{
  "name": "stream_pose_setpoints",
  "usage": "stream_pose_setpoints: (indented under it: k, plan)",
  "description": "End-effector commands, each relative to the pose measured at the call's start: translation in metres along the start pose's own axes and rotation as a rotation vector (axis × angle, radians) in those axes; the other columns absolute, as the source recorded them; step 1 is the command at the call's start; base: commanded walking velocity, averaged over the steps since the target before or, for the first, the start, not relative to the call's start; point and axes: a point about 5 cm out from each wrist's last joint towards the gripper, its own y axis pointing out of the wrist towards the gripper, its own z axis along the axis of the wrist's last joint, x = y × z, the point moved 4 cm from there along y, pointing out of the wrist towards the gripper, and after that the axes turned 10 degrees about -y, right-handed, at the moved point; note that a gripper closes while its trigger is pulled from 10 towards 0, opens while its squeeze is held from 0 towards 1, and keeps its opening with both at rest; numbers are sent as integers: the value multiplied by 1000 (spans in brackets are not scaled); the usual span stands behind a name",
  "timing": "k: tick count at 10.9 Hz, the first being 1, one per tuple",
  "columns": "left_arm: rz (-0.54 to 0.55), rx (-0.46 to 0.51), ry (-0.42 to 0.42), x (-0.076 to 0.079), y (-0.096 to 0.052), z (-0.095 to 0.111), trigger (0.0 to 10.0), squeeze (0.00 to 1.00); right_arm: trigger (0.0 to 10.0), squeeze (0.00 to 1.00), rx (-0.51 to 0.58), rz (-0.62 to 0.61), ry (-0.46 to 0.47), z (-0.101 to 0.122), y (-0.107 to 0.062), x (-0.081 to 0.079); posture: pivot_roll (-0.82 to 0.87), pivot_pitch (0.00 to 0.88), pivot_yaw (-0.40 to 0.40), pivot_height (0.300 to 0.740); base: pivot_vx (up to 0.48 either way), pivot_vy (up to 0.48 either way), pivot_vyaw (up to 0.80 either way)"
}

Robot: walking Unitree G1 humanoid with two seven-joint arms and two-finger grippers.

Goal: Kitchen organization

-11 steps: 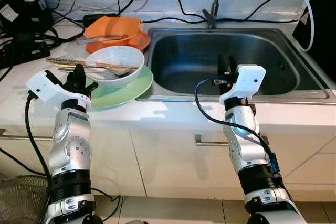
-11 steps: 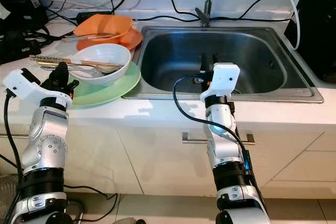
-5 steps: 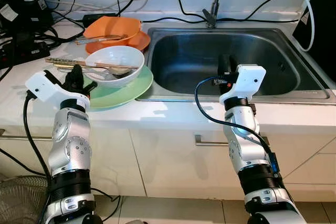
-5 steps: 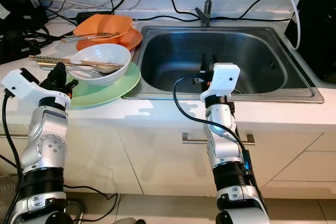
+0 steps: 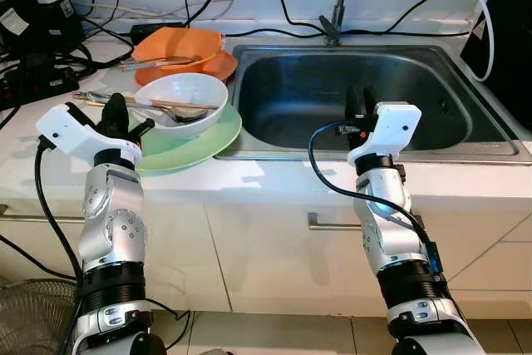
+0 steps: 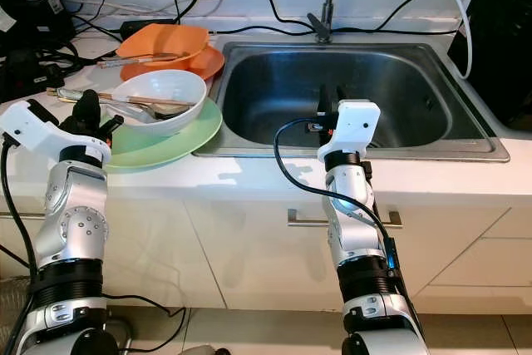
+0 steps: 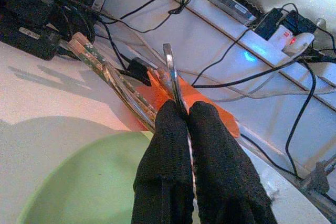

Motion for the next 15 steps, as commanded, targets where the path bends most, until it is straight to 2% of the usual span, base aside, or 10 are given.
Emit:
stream_pose_setpoints:
  k: [1,3,5,6,8,10,12,13,14,15]
  plan:
    - [-2,-26,36,1,1,-5,0,0,10000,0,13,8,0,4,4,-2,107,0,51,740,0,0,0]
    - [-66,-33,69,15,0,-7,0,0,10000,0,12,11,3,5,5,-3,109,0,51,740,0,0,0]
    - [-115,-36,60,27,0,-6,0,0,10000,0,12,11,3,4,5,-3,109,0,51,740,0,0,0]
    - [-211,-51,39,47,-1,-3,0,0,10000,0,11,10,2,4,5,-3,111,0,48,740,0,0,0]
    - [-295,-69,27,64,-3,1,0,0,10000,0,9,13,2,4,6,-4,113,0,48,740,0,0,0]
    - [-385,-124,97,76,-6,4,10000,0,10000,0,3,20,3,3,6,-6,114,0,51,740,0,0,0]
    - [-412,-154,148,77,-7,5,10000,0,10000,0,-4,27,4,2,5,-8,116,0,50,740,0,0,0]
    - [-477,-194,221,82,-10,11,10000,0,10000,0,-9,32,6,1,5,-9,119,0,51,740,0,0,0]
    - [-507,-201,251,85,-11,18,10000,0,10000,0,-11,34,6,1,5,-10,120,0,52,740,0,0,0]
    - [-524,-198,251,88,-11,22,10000,0,10000,0,-13,35,6,0,5,-10,121,0,53,740,0,0,0]
